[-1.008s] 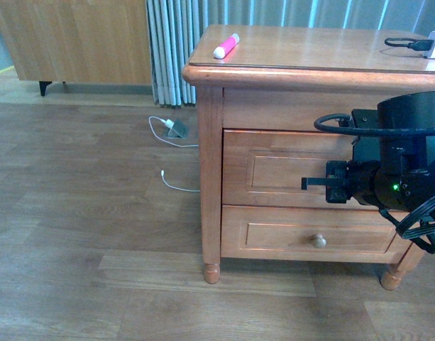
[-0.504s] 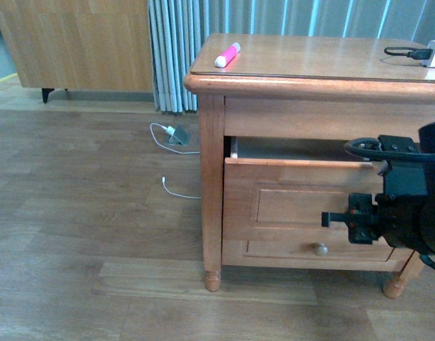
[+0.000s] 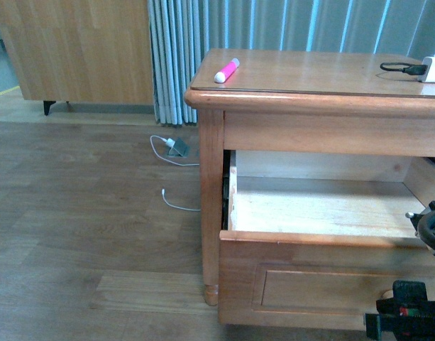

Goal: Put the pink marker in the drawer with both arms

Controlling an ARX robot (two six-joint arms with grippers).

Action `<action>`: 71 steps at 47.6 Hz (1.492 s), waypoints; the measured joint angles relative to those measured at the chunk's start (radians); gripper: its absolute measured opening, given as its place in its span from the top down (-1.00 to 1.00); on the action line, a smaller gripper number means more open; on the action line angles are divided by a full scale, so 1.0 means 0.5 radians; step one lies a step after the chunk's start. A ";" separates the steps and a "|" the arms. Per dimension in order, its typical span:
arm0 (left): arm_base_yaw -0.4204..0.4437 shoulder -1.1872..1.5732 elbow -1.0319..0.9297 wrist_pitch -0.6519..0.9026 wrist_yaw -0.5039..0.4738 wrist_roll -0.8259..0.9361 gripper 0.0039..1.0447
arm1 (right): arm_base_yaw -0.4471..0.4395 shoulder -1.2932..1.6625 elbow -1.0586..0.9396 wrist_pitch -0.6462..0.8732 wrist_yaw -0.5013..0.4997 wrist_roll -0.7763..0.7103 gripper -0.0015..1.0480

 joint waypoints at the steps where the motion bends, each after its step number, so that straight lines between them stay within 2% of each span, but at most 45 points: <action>1: 0.000 0.000 0.000 0.000 0.000 0.000 -0.89 | 0.003 -0.022 -0.005 0.000 -0.002 0.003 0.20; 8: 0.000 0.000 0.000 0.000 0.000 0.000 -0.89 | 0.008 -0.233 -0.060 -0.059 -0.005 0.018 -0.28; 17: 0.000 0.000 0.000 0.000 0.000 0.000 -0.89 | -0.051 -0.765 -0.170 -0.352 -0.080 0.037 -0.87; 30: 0.000 0.000 0.000 0.000 0.000 0.000 -0.89 | -0.294 -1.746 -0.296 -0.938 -0.176 0.013 -0.84; 40: 0.000 0.000 0.000 0.000 0.000 0.000 -0.89 | -0.584 -2.375 -0.420 -1.267 -0.441 0.019 -0.84; 45: 0.000 -0.001 0.000 0.000 0.000 0.000 -0.89 | -0.730 -2.522 -0.469 -1.277 -0.464 0.032 -0.84; 54: 0.000 0.000 0.000 0.000 0.000 0.000 -0.89 | -0.738 -2.524 -0.475 -1.277 -0.471 0.032 -0.84; 56: 0.000 0.000 0.000 0.000 0.001 0.000 -0.89 | -0.698 -2.575 -0.568 -1.043 -0.316 -0.053 -0.72; 58: 0.000 -0.001 0.000 0.000 0.000 0.000 -0.89 | -0.584 -2.649 -0.695 -0.752 -0.074 -0.171 -0.55; 60: 0.000 0.000 0.000 0.000 -0.002 0.000 -0.89 | -0.508 -2.698 -0.753 -0.602 0.027 -0.233 -0.42; 62: 0.000 -0.001 0.000 0.000 0.000 0.000 -0.89 | -0.469 -2.736 -0.766 -0.551 0.040 -0.288 -0.29; 71: 0.000 -0.001 0.000 0.000 0.000 0.000 -0.89 | -0.449 -2.760 -0.780 -0.536 0.063 -0.369 -0.87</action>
